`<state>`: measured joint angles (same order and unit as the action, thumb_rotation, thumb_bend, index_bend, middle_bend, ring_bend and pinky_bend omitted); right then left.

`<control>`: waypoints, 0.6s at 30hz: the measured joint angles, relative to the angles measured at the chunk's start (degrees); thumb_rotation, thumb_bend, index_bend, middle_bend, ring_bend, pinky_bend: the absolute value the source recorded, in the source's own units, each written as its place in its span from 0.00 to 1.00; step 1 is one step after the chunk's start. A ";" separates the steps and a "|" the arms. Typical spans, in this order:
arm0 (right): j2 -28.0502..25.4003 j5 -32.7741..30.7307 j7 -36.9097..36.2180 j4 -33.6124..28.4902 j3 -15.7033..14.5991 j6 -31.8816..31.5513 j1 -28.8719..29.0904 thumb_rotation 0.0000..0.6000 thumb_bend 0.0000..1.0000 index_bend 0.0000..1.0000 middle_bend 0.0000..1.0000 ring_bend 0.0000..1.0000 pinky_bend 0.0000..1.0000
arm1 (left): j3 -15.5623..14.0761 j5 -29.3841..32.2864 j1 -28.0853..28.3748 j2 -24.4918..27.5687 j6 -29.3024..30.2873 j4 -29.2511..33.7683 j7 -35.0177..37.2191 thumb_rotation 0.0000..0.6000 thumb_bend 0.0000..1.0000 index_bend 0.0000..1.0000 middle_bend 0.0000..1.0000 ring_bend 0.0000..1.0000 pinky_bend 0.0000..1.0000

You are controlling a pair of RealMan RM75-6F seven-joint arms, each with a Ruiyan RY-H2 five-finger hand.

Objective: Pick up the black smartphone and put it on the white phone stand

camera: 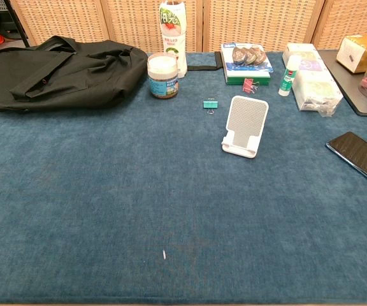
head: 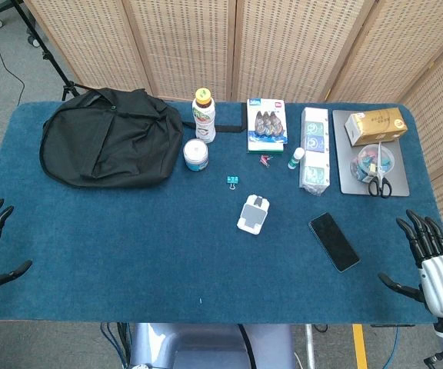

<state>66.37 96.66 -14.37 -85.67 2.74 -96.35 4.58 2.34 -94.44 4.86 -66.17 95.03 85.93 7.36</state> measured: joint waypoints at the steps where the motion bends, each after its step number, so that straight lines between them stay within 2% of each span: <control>1: 0.01 0.04 -0.11 -0.07 -0.04 0.14 0.04 1.00 0.00 0.00 0.00 0.00 0.00 | -0.05 0.01 0.00 0.10 -0.09 0.05 0.24 1.00 0.00 0.00 0.00 0.00 0.00; 10: 0.05 -0.07 0.72 -0.99 -1.29 4.59 0.97 1.00 0.00 0.00 0.00 0.00 0.00 | -0.28 -0.35 0.01 0.42 -0.12 0.32 0.99 1.00 0.00 0.00 0.00 0.00 0.00; 13: -0.22 -0.41 0.76 -1.67 -1.90 7.68 1.84 1.00 0.01 0.05 0.00 0.00 0.00 | -0.37 -0.58 0.01 0.49 -0.03 0.89 1.18 1.00 0.00 0.00 0.00 0.00 0.00; 18: -1.23 -0.09 2.10 -2.10 -2.94 16.79 6.02 1.00 0.17 0.06 0.00 0.00 0.00 | 0.15 0.43 0.53 0.38 -1.12 0.76 0.87 1.00 0.00 0.00 0.00 0.00 0.00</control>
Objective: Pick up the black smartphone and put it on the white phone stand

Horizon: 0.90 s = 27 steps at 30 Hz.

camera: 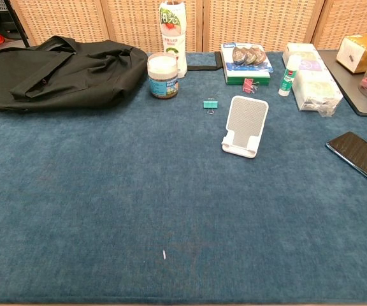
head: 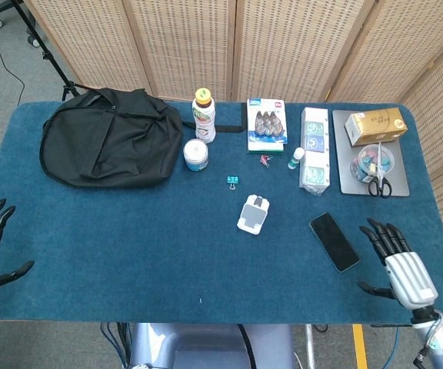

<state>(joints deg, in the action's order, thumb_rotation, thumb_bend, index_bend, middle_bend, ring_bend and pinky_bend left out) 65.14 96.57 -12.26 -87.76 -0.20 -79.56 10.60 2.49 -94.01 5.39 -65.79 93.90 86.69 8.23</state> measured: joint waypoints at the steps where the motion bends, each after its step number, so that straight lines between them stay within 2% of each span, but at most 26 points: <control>1: -0.32 0.08 0.14 -0.12 -0.16 2.50 1.23 1.00 0.18 0.06 0.00 0.00 0.00 | 0.22 0.55 0.32 0.00 -0.77 -0.03 0.34 1.00 0.00 0.00 0.00 0.00 0.00; 4: -1.47 0.36 1.04 -0.57 -0.62 11.85 5.98 1.00 0.19 0.07 0.00 0.00 0.00 | 0.51 1.20 0.76 0.13 -1.62 -0.09 1.79 1.00 0.00 0.00 0.00 0.00 0.00; 8: -2.46 -0.15 4.28 -1.45 -0.66 24.09 12.80 1.00 0.29 0.08 0.00 0.00 0.00 | 0.79 2.59 1.14 0.27 -2.97 -0.22 2.29 1.00 0.00 0.00 0.00 0.00 0.00; 10: -2.59 -1.44 6.74 -2.02 -0.35 29.93 16.23 1.00 0.35 0.08 0.01 0.00 0.00 | 0.92 3.50 1.32 0.35 -3.85 -0.27 2.54 1.00 0.00 0.00 0.00 0.00 0.00; 13: -2.32 -4.56 10.94 -2.60 0.48 36.76 20.55 1.00 0.36 0.09 0.01 0.00 0.00 | 1.32 4.67 1.48 0.46 -4.51 -0.34 2.81 1.00 0.00 0.00 0.00 0.00 0.00; 18: -0.77 -10.97 19.76 -2.73 2.53 41.87 25.09 1.00 0.36 0.13 0.02 0.00 0.00 | 1.74 5.70 1.41 0.52 -4.71 -0.42 3.11 1.00 0.00 0.00 0.00 0.00 0.00; 22: 0.32 -15.97 26.08 -2.83 3.83 43.10 27.22 1.00 0.36 0.16 0.04 0.00 0.00 | 1.70 6.10 1.35 0.65 -5.15 -0.37 3.19 1.00 0.00 0.00 0.00 0.00 0.00; 27: 1.43 -20.99 32.28 -2.48 4.42 43.99 29.34 1.00 0.27 0.17 0.04 0.00 0.00 | 1.70 6.19 1.35 0.65 -5.27 -0.34 3.00 1.00 0.00 0.00 0.00 0.00 0.00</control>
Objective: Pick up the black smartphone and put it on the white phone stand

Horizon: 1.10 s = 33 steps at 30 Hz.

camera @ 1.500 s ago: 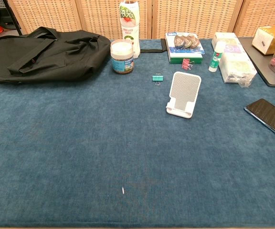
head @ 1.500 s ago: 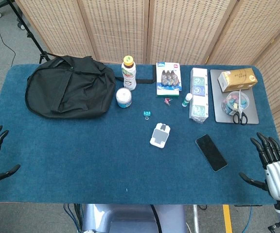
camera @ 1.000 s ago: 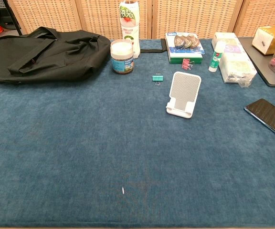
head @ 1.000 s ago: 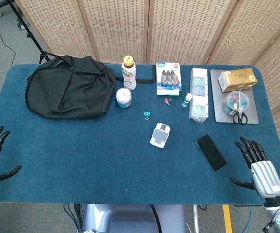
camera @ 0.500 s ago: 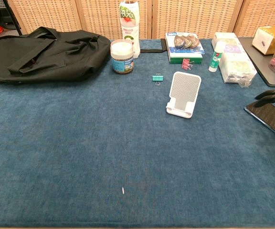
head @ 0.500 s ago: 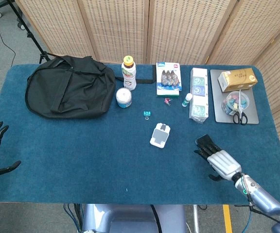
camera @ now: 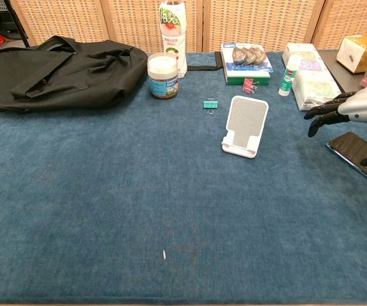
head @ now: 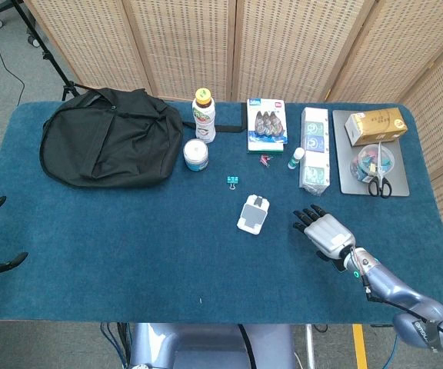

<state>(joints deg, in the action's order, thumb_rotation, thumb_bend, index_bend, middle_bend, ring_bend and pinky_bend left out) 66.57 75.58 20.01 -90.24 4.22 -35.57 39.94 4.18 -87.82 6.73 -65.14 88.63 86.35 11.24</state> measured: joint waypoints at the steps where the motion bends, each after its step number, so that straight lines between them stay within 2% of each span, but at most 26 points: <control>1: 0.35 -0.67 0.91 0.38 -0.04 0.13 0.33 1.00 0.25 0.17 0.04 0.00 0.00 | -0.03 -0.07 0.00 -0.09 0.00 -0.03 -0.18 1.00 0.00 0.00 0.00 0.00 0.00; 9: 3.70 -6.24 7.44 3.91 -1.27 0.25 2.62 1.00 0.21 0.19 0.07 0.00 0.00 | -0.04 -0.07 0.02 -0.41 -0.04 -0.05 -0.60 1.00 0.00 0.00 0.00 0.00 0.00; 15: 4.54 -9.58 10.98 4.41 -2.71 -0.19 3.81 1.00 0.18 0.25 0.12 0.00 0.00 | 0.04 0.02 -0.02 -0.55 0.04 -0.12 -0.65 1.00 0.00 0.00 0.00 0.00 0.00; 23: 5.40 -13.42 14.38 5.18 -4.12 -1.00 5.13 1.00 0.18 0.27 0.12 0.00 0.00 | 0.09 0.08 -0.07 -0.63 0.12 -0.03 -0.89 1.00 0.00 0.00 0.00 0.00 0.00; 29: 6.09 -18.64 18.29 6.60 -5.26 -1.61 6.47 1.00 0.18 0.29 0.13 0.00 0.00 | 0.06 -0.02 -0.12 -0.67 0.15 0.05 -1.00 1.00 0.00 0.00 0.00 0.00 0.00; 33: 6.20 -24.31 21.45 6.87 -6.40 -2.26 7.59 1.00 0.16 0.31 0.14 0.00 0.00 | 0.06 -0.10 -0.13 -0.76 0.25 0.04 -1.13 1.00 0.00 0.00 0.00 0.00 0.00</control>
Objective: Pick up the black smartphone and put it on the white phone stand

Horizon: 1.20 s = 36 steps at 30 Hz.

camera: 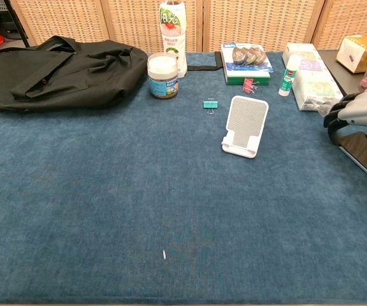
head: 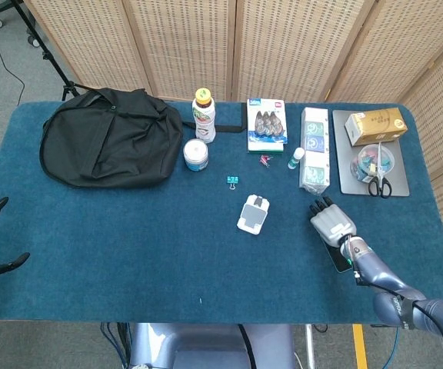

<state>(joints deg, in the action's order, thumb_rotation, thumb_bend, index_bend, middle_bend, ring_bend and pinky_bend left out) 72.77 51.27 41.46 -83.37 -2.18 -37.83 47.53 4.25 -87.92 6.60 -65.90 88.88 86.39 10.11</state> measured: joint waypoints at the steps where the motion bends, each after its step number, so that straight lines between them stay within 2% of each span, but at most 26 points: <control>1: -0.04 -1.33 0.61 -0.04 -0.29 -0.17 0.25 1.00 0.16 0.31 0.14 0.00 0.00 | -0.01 -0.01 0.00 -0.01 -0.01 0.00 -0.03 1.00 0.00 0.00 0.00 0.00 0.00; 15: -1.90 -21.73 5.72 0.46 -5.50 -1.67 4.40 1.00 0.16 0.32 0.15 0.00 0.00 | -0.32 -0.51 0.02 -0.47 -0.04 0.22 -1.04 1.00 0.00 0.00 0.00 0.00 0.00; 19: -2.88 -24.02 4.01 1.71 -6.80 -0.55 4.52 1.00 0.16 0.32 0.15 0.00 0.00 | -0.21 -0.60 0.12 -0.47 0.01 0.30 -1.10 1.00 0.00 0.00 0.00 0.00 0.00; 25: -4.36 -20.23 -1.94 2.59 -6.74 1.45 2.89 1.00 0.16 0.32 0.15 0.00 0.00 | 0.06 -0.35 0.21 -0.53 0.04 0.33 -1.18 1.00 0.00 0.00 0.00 0.00 0.00; 33: -7.08 -5.85 -10.58 -0.91 -3.57 1.50 0.44 1.00 0.16 0.32 0.15 0.00 0.00 | -0.09 -0.57 0.36 -0.82 -0.17 0.45 -1.96 1.00 0.00 0.00 0.00 0.00 0.00; 36: -7.01 -2.90 -12.37 -1.88 -2.54 1.33 0.14 1.00 0.16 0.32 0.15 0.00 0.00 | -0.17 -0.57 0.38 -0.88 -0.28 0.33 -1.99 1.00 0.00 0.00 0.00 0.00 0.00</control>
<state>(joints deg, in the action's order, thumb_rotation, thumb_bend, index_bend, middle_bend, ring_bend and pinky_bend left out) 65.75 48.37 29.09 -85.25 -4.71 -36.50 47.67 4.07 -88.49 6.98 -66.78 88.60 86.72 8.12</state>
